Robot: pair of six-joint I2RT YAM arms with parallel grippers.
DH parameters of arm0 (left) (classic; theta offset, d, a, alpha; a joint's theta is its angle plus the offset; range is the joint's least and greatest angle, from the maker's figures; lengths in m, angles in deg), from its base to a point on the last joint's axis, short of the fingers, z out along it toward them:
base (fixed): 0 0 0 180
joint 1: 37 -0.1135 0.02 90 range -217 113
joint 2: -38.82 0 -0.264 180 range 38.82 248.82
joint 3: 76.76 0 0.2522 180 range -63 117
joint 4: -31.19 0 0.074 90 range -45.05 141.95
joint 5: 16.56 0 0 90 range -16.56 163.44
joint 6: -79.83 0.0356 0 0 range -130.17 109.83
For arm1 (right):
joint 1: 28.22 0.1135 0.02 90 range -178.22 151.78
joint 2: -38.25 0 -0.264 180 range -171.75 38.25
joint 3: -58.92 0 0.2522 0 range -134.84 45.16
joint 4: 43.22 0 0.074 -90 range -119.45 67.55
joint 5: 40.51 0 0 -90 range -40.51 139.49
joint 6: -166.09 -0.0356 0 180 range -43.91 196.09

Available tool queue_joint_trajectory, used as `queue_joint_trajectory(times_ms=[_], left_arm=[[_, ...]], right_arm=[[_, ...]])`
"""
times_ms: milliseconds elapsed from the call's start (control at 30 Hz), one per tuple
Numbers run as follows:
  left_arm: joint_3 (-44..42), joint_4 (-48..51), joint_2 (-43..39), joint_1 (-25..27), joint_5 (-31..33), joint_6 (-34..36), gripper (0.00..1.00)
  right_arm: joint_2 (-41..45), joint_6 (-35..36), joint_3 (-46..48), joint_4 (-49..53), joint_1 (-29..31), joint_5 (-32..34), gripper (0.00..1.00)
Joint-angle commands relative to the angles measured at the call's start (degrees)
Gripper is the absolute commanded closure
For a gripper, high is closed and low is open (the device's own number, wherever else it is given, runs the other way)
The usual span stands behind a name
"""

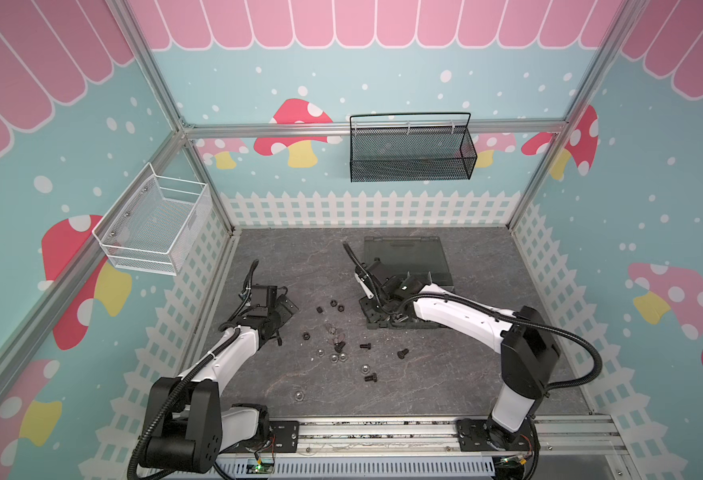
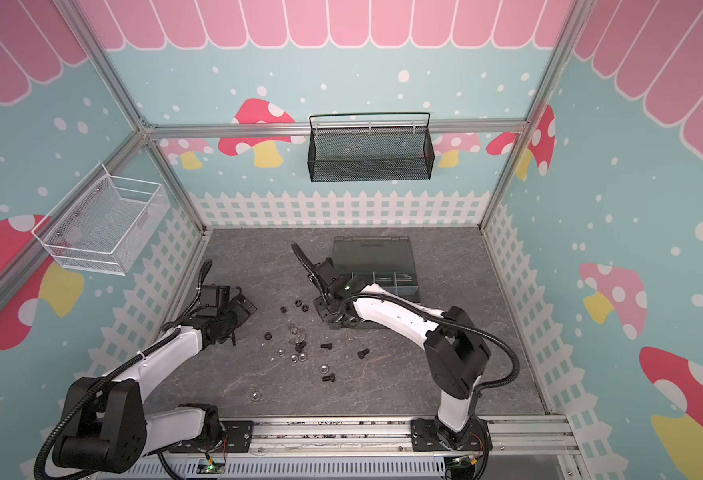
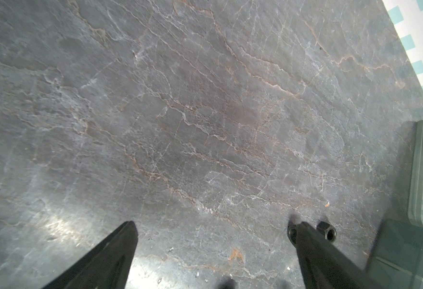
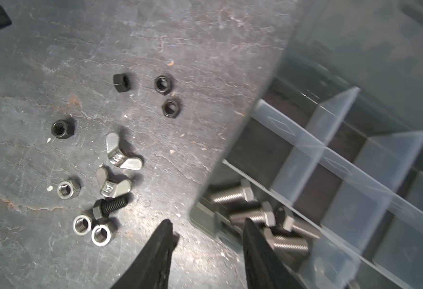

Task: Sort the screws and nuts into containers
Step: 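Move the open right gripper back over the pile toward a silver wing nut, then close the right gripper on the silver wing nut and lift it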

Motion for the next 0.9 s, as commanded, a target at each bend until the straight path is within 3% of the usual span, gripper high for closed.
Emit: queue_joint_trajectory(times_ms=[0, 267, 867], left_arm=[[-0.99, -0.64, -0.6, -0.51, 0.54, -0.66, 0.0], [-0.86, -0.59, -0.88, -0.63, 0.41, -0.75, 0.0], [-0.59, -0.74, -0.16, -0.72, 0.24, -0.84, 0.0]], right_arm=[[-4.21, 3.3, -4.82, 1.09, 2.88, -1.17, 0.51], [-14.84, 5.86, -11.68, 1.0, 5.17, -3.96, 0.5], [-23.22, 8.47, -17.2, 1.26, 6.39, -7.03, 0.47]])
